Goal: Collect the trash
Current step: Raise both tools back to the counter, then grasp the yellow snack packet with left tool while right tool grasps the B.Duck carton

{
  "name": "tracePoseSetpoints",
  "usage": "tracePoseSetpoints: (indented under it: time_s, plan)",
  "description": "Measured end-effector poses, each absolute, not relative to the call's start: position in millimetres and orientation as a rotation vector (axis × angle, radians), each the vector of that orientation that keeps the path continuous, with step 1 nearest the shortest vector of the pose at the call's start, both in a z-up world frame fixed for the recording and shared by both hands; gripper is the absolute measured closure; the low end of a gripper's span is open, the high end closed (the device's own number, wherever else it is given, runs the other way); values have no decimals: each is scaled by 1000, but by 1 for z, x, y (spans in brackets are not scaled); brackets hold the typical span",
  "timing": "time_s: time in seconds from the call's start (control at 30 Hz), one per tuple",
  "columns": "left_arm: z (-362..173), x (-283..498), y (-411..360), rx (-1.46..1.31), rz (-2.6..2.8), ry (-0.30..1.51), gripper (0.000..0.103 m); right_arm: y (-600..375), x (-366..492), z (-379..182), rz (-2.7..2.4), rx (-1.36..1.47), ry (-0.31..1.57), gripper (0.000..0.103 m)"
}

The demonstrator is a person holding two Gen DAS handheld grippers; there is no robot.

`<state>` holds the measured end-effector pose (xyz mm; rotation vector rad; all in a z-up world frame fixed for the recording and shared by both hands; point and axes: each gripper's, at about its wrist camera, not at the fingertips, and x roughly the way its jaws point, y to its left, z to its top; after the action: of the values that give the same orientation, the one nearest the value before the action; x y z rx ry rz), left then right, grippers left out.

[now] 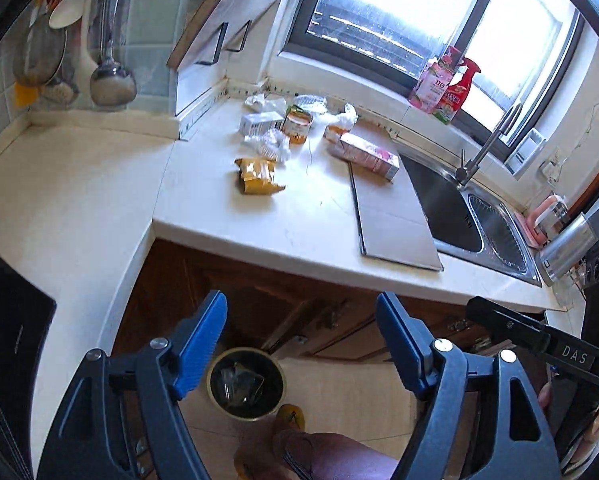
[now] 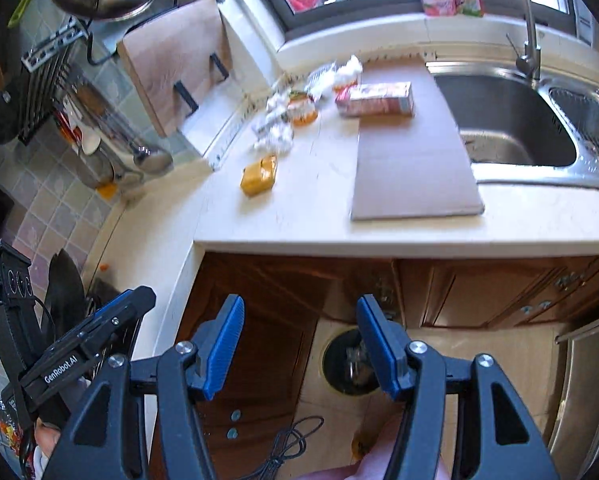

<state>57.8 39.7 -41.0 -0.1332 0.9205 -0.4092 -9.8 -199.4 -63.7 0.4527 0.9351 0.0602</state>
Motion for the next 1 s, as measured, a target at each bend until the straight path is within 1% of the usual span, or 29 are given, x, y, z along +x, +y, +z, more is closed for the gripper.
tracePoseSetpoints:
  time_s: [0.2, 0.3, 0.4, 0.6, 0.77, 0.83, 1.0]
  plan:
    - [-36, 95, 28, -122, -374, 912, 21, -232, 33, -54, 49, 419, 892, 43]
    - [-40, 124, 23, -125, -344, 916, 20, -252, 68, -49, 60, 390, 883, 43]
    - [-49, 162, 15, -153, -300, 951, 20, -272, 107, -45, 69, 345, 885, 35]
    - [-77, 239, -4, -178, -222, 1032, 20, -311, 195, -43, 99, 209, 903, 27]
    - [-114, 283, -9, -272, -155, 1136, 20, -330, 267, -53, 135, 46, 929, 26]
    - [-128, 297, -11, -305, -118, 1176, 20, -332, 291, -62, 170, -5, 954, 22]
    - [-153, 317, -16, -350, -55, 1236, 20, -320, 338, -94, 303, -129, 1027, 22]
